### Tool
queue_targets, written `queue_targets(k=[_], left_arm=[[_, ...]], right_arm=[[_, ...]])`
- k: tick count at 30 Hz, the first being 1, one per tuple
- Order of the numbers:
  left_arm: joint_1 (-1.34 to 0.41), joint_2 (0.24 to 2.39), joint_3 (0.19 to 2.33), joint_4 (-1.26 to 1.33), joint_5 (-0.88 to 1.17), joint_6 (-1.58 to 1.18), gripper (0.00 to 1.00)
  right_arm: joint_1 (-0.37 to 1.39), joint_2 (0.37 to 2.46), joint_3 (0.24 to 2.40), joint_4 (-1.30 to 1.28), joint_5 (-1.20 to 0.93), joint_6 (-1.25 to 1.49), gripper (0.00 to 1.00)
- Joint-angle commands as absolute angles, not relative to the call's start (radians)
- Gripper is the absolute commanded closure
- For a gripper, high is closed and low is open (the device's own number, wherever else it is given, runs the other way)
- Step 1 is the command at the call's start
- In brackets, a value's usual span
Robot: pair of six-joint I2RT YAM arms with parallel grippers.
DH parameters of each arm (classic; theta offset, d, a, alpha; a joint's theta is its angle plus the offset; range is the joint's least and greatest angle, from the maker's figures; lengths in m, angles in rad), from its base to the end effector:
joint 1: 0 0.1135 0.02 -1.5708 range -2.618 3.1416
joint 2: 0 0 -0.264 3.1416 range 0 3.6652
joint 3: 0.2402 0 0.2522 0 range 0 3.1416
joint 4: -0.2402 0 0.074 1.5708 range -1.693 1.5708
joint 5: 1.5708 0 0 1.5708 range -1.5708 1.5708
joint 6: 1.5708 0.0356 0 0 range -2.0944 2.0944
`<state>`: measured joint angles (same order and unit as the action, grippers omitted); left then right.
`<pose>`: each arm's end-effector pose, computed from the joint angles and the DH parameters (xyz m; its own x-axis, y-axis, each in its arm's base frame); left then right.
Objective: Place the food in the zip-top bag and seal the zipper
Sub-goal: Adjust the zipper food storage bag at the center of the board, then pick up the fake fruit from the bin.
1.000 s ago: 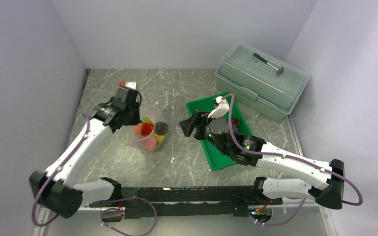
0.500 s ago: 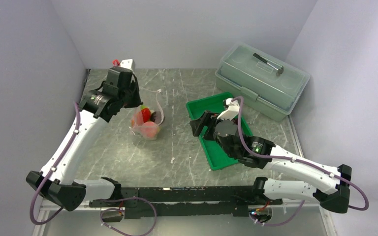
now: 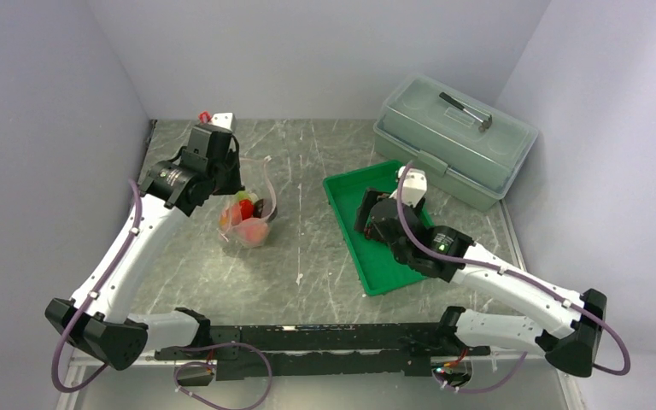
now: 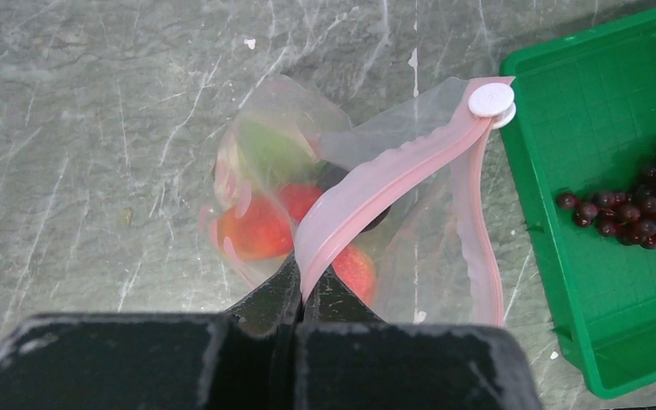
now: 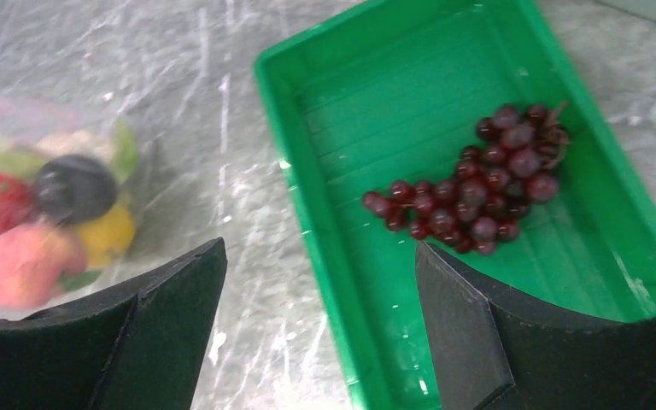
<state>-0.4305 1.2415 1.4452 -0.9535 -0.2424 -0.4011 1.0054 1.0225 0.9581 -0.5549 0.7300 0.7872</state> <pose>0.2233 -0.0932 0.3976 -0.6660 -0.1112 -0.7376 -0.0158 0.9907 -0.1351 0.1339 0.1668 0.3246 -0.4591 0.2617 -0.8490 -0.0185 0.9526 0.3036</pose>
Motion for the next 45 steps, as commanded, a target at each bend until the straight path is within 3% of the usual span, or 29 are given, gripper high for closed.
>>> queue_targets(k=[1,4,16,40,45], left_arm=[[-0.428,1.241,1.442,-0.899,-0.248,-0.373,1.0],[-0.428,1.233,1.421,-0.874,-0.223,-0.373,1.0],[-0.428,1.193,1.339,-0.775,-0.131,-0.315,1.0],[-0.42,1.122,1.224,-0.71,-0.079,-0.302,1.0],[-0.417,1.124,1.224,-0.712,-0.08,-0.301,1.0]], right_arm=[[0.904,1.016,0.945,-0.609,0.693,0.783,0.15],[0.839,1.031,0.91,-0.624,0.687,0.84,0.08],[0.674,1.17,0.818,-0.563,0.583,0.97,0.0],[0.511,1.483,0.818,-0.37,0.508,1.03,0.01],[0.505,1.535,0.823,-0.337,0.484,1.028,0.06]])
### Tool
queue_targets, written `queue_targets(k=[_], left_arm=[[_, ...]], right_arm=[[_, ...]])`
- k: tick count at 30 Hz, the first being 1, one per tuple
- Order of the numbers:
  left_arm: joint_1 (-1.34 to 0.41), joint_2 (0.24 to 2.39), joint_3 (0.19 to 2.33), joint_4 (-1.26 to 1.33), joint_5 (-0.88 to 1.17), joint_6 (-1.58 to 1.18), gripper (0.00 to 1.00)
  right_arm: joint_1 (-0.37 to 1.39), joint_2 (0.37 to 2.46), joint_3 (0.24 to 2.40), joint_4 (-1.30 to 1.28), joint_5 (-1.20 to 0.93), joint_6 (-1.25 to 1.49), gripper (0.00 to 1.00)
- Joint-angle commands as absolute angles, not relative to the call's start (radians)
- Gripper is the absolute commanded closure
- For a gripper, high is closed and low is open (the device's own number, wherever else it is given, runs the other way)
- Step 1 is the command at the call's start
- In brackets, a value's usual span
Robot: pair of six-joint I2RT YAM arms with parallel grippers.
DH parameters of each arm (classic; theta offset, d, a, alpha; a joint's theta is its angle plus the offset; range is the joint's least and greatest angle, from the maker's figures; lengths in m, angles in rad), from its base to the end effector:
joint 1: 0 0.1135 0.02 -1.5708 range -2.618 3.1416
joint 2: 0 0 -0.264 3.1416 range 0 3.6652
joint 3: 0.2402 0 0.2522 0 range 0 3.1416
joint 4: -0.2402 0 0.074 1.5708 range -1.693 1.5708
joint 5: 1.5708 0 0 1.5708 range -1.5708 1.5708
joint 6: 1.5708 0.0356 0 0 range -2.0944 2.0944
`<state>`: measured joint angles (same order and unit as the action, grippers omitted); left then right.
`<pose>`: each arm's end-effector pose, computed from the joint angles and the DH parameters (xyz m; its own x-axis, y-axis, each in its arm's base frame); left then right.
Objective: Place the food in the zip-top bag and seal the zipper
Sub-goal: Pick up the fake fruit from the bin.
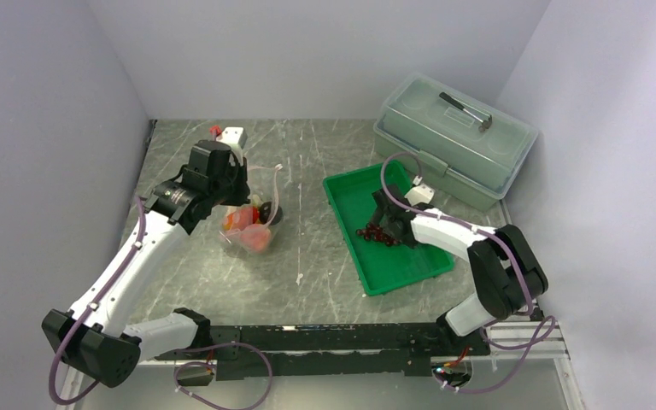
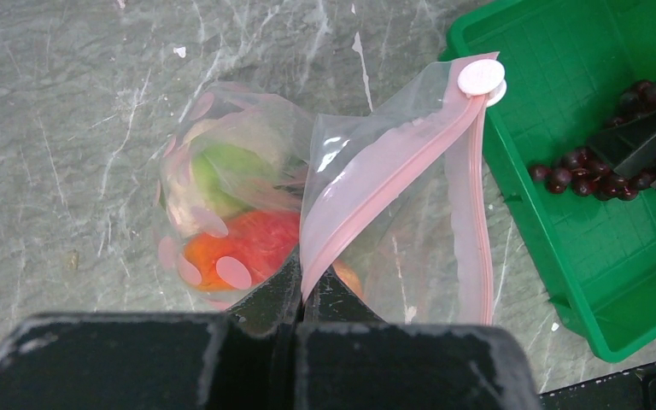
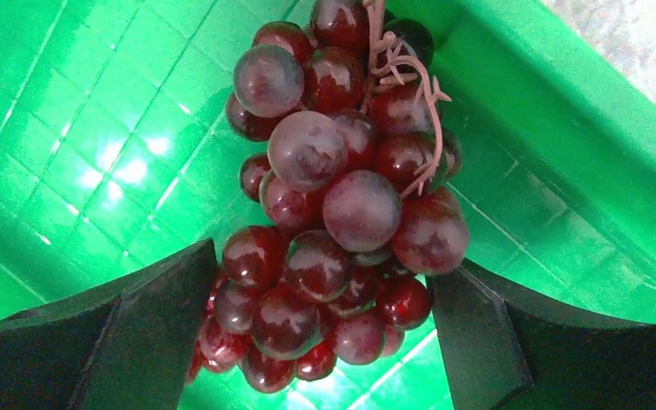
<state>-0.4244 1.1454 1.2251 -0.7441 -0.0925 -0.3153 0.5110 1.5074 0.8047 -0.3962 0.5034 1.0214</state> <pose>0.2170 -0.0944 0.3658 -0.6408 -0.0493 -0.7661 0.1526 0.9699 -0.1900 0.2498 0.1204 0.1708 -0.6079 0.5156 -0.6038 0.5388 0.8265 0.1633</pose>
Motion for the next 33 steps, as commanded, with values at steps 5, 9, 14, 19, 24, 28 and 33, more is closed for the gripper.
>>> queue_targets(k=[5,9,14,19,24,28,33], left_arm=[[-0.413,1.126,1.226,-0.715,-0.078,-0.301,1.0],[-0.411,1.122,1.225,-0.715,-0.081,-0.301,1.0],[-0.41,1.12,1.223,-0.715,-0.085,-0.299,1.0],[-0.407,1.118,1.221,-0.715,-0.086,-0.299,1.0],[-0.404,1.115,1.221,-0.714,-0.085,-0.301,1.0],[-0.402,1.114,1.221,-0.715,-0.082,-0.301,1.0],[-0.399,1.112,1.221,-0.714,-0.079,-0.302,1.0]], right_arm=[[0.504,1.565,0.82,-0.312,0.47,1.024,0.17],[0.505,1.568,0.809,-0.286,0.455,1.013,0.28],[0.505,1.57,0.805,-0.267,0.443,1.002,0.49],[0.505,1.537,0.805,-0.27,0.443,0.995,0.74],[0.505,1.473,0.8,-0.272,0.45,0.968,1.0],[0.505,1.41,0.797,-0.28,0.456,0.946,1.0],[0.506,1.307,0.798,-0.29,0.448,0.919,1.0]])
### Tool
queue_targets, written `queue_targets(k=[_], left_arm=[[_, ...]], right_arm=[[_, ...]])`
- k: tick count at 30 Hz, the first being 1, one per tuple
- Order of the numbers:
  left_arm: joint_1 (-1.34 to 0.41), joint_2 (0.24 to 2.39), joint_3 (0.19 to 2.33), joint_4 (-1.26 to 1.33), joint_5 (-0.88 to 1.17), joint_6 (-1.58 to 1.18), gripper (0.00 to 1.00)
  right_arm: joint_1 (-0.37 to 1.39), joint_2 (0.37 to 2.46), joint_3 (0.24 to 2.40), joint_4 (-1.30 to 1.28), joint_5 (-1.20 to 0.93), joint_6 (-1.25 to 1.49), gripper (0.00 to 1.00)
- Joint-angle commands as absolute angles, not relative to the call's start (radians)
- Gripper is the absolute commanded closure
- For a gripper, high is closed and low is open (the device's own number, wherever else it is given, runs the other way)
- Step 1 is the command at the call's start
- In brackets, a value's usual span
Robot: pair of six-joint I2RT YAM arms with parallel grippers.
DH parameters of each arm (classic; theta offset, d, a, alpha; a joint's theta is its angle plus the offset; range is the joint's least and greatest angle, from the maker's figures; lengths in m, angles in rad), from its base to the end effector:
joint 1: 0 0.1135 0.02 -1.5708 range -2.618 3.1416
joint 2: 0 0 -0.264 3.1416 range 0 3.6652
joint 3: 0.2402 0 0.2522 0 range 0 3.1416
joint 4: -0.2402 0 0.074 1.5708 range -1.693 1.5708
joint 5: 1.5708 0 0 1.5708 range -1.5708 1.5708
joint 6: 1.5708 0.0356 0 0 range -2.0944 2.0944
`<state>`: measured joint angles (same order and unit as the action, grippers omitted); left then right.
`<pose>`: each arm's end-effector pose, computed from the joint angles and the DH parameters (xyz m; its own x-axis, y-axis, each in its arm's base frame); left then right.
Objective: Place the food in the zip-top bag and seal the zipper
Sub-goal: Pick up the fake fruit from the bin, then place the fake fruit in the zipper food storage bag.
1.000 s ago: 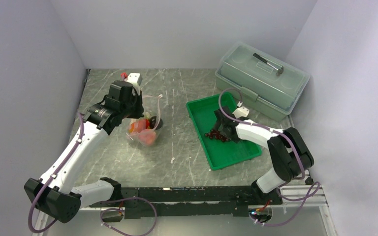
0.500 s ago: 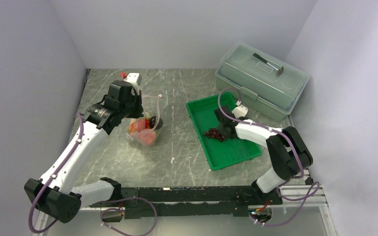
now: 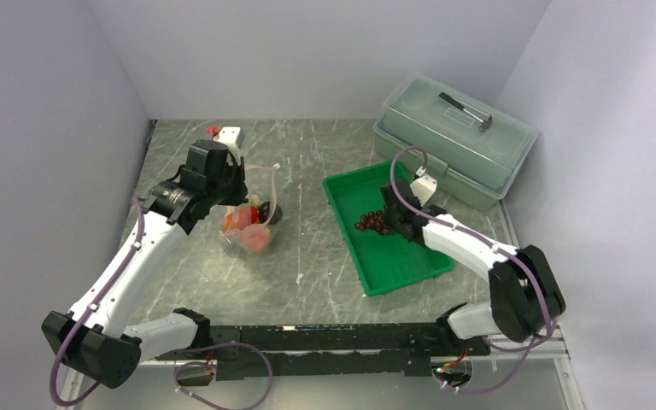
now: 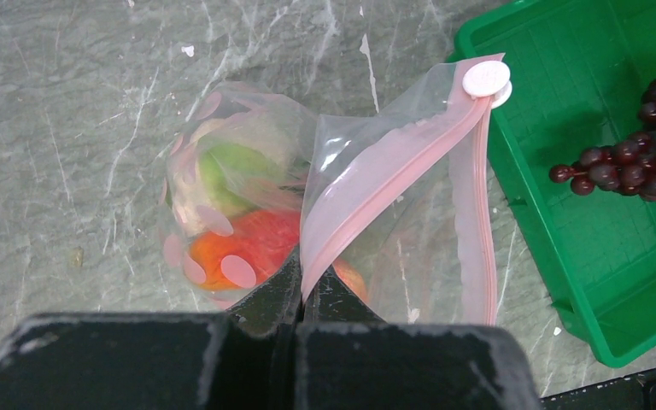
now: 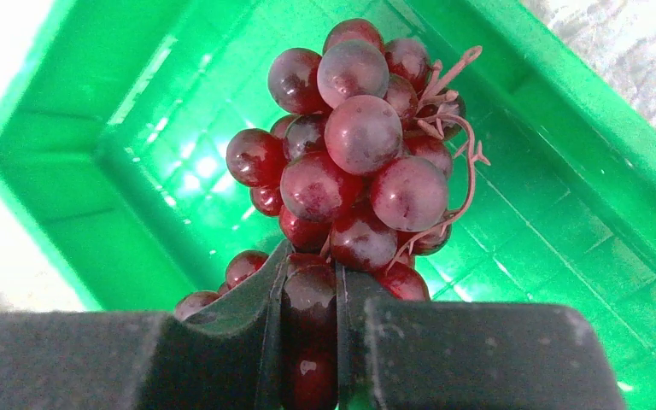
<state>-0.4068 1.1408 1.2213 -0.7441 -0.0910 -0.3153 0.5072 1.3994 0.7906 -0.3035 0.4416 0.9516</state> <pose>0.2176 -0.0902 0.3656 -0.6396 -0.0607 -0.7663 0.1367 0.9720 -0.1911 0.2480 0.1204 0.1988 -0.5727 0.5240 -0.6304 0.4408 0.8452 0.3021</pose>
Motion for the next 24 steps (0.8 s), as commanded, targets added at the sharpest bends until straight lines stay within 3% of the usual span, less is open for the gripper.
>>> queue_targets(k=[1,13,24], left_arm=[[-0.399,1.113,1.221,-0.714,-0.078,-0.302,1.0],[-0.39,1.105,1.218,-0.71,-0.067,-0.304,1.0],[-0.388,1.1,1.219,-0.71,-0.063,-0.304,1.0]], right_arm=[[0.506,1.284,0.8,-0.293,0.443,0.912,1.0],[0.552,1.071,0.822,-0.224,0.336,0.798,1.0],[0.738,1.014,0.936,-0.138,0.223,0.65,1.0]])
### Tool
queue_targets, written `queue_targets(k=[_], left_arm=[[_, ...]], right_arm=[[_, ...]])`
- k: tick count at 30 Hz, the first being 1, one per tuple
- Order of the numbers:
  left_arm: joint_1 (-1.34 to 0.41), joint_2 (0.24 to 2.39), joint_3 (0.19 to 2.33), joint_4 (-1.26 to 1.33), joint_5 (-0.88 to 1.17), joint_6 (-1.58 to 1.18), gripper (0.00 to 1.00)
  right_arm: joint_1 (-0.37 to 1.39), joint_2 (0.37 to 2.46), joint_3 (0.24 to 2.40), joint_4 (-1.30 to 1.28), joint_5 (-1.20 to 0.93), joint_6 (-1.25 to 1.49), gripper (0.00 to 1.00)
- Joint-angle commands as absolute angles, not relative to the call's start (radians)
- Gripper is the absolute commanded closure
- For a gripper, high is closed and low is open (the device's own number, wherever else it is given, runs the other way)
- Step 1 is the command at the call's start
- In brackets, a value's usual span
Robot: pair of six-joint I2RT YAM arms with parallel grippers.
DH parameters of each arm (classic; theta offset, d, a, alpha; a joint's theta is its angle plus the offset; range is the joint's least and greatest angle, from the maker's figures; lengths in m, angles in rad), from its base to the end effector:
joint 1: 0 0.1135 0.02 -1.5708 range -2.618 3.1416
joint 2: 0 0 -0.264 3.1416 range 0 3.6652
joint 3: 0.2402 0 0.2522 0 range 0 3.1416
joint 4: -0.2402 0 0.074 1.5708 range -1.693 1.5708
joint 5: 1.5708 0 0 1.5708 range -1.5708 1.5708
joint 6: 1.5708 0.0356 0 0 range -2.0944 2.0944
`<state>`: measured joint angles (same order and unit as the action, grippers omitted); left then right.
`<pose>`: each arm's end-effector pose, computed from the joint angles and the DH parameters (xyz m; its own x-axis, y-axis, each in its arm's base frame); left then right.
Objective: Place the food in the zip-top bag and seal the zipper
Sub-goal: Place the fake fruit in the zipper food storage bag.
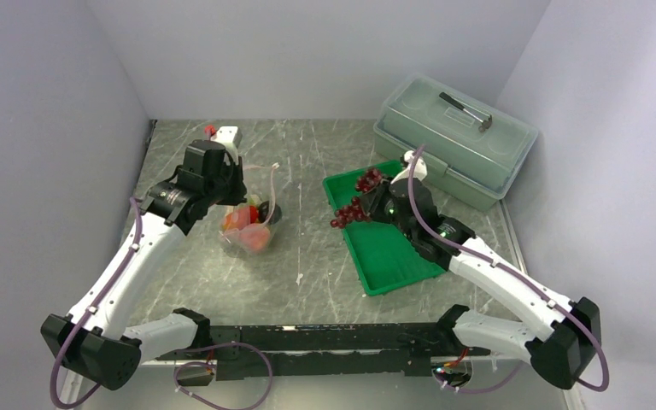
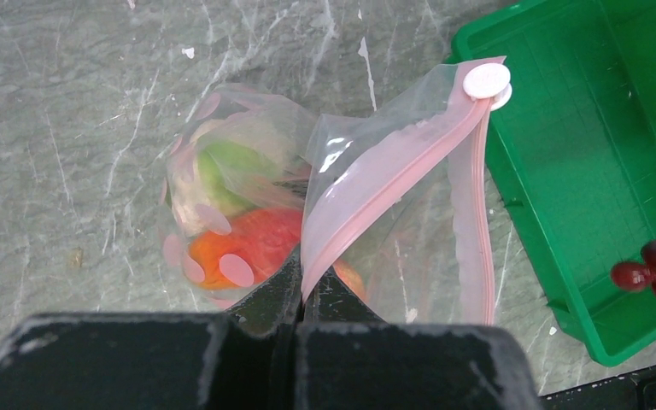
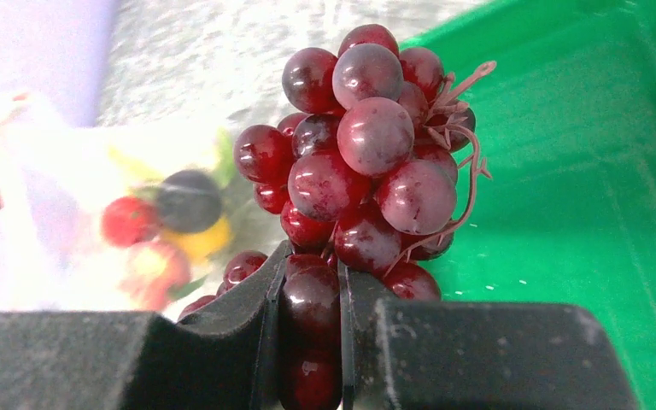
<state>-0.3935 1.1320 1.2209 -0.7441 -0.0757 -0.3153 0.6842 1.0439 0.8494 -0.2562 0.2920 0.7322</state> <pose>0.2165 -0.0870 0.3673 -0.6364 -0.0706 -0.7681 0.1363 0.9698 -0.2021 0.1897 0.1415 0.3061 -0.5214 0.4009 -0.7533 -0.0752 0.8578 0.5085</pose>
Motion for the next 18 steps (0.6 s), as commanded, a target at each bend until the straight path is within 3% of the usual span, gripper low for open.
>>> queue_targets(k=[1,6,18], left_arm=[[-0.388,1.099,1.218,-0.71,-0.061,-0.304,1.0],[-0.388,1.099,1.217,-0.709,-0.056,-0.304,1.0],[-0.381,1.099,1.216,-0.707,-0.043,-0.305,1.0]], right_arm=[[0.75,1.013,0.947,-0.124,0.199,0.637,1.0],[0.793,1.029,0.987,-0.047,0.035,0.597,1.0],[0.914,1.127,1.082,0.093,-0.023,0.618,1.0]])
